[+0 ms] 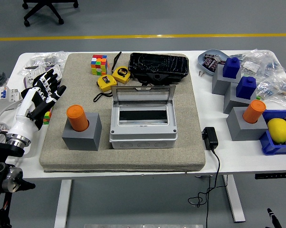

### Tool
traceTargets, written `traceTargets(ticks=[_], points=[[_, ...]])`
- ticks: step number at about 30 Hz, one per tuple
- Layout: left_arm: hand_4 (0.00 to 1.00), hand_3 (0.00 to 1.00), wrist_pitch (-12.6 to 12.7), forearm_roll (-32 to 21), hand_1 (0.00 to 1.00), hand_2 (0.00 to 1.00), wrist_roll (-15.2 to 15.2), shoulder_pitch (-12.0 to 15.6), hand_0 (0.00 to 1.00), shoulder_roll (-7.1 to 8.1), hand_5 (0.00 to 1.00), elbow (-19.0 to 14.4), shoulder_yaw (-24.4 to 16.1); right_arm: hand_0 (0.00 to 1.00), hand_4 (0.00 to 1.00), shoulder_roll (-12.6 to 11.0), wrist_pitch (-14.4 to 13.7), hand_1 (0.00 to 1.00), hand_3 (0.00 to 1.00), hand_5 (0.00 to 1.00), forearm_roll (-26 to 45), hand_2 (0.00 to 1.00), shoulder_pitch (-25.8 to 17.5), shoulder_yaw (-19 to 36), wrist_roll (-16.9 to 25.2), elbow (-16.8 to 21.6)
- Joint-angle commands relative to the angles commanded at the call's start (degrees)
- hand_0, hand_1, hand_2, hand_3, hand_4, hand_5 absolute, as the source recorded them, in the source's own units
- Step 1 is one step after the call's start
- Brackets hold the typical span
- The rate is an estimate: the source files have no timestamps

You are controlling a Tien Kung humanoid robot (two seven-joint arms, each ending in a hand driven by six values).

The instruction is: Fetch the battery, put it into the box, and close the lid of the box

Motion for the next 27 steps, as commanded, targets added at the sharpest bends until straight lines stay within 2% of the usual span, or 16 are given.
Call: traceTargets(ticks=[6, 7, 12, 15, 20, 27], points=[[0.998, 0.998, -0.53, 2.72, 0.998, 0.998, 0.97, 0.08, 0.998, 0.07, 0.208, -0.47, 0.29, 0.811, 0.998, 0.01, -0.01, 0.722, 0.78, 0.998, 0.28, 0.728, 0.07, -0.15, 0.05, 0.0], [0.998, 0.998, -0.64, 2.89, 0.998, 0.998, 1.07, 0.1, 0.998, 0.08, 0.057, -0.58, 0.42, 0.811, 0.998, 0.0, -0.01, 0.722, 0.78, 0.998, 0.34, 0.728, 0.09, -0.2, 0.06, 0.0], [0.998, 0.998, -0.89, 3.1, 0.998, 0.998, 1.4, 0.24, 0.998, 0.19, 0.057, -1.06, 1.81, 0.811, 0.998, -0.05, -0.03, 0.722, 0.78, 0.998, 0.44, 0.728, 0.15, -0.22, 0.06, 0.0], [0.998, 0.998, -1.33, 2.55, 0.998, 0.998, 1.51, -0.09, 0.998, 0.0, 0.048, -0.11, 1.87, 0.81, 0.998, -0.04, -0.03, 0.721, 0.78, 0.998, 0.56, 0.728, 0.15, -0.29, 0.1, 0.0], [0.998, 0.998, -3.61, 1.05, 0.998, 0.998, 2.14, -0.34, 0.998, 0.2, 0.061, 1.37, 2.01, 0.809, 0.998, 0.0, -0.03, 0.721, 0.779, 0.998, 0.63, 0.728, 0.14, -0.33, 0.14, 0.0], [0.998, 0.998, -4.11, -1.39, 0.998, 0.998, 1.63, -0.25, 0.998, -0.17, 0.064, 2.05, 3.05, 0.811, 0.998, -0.03, -0.04, 0.721, 0.779, 0.998, 0.7, 0.728, 0.07, -0.44, 0.06, 0.0]])
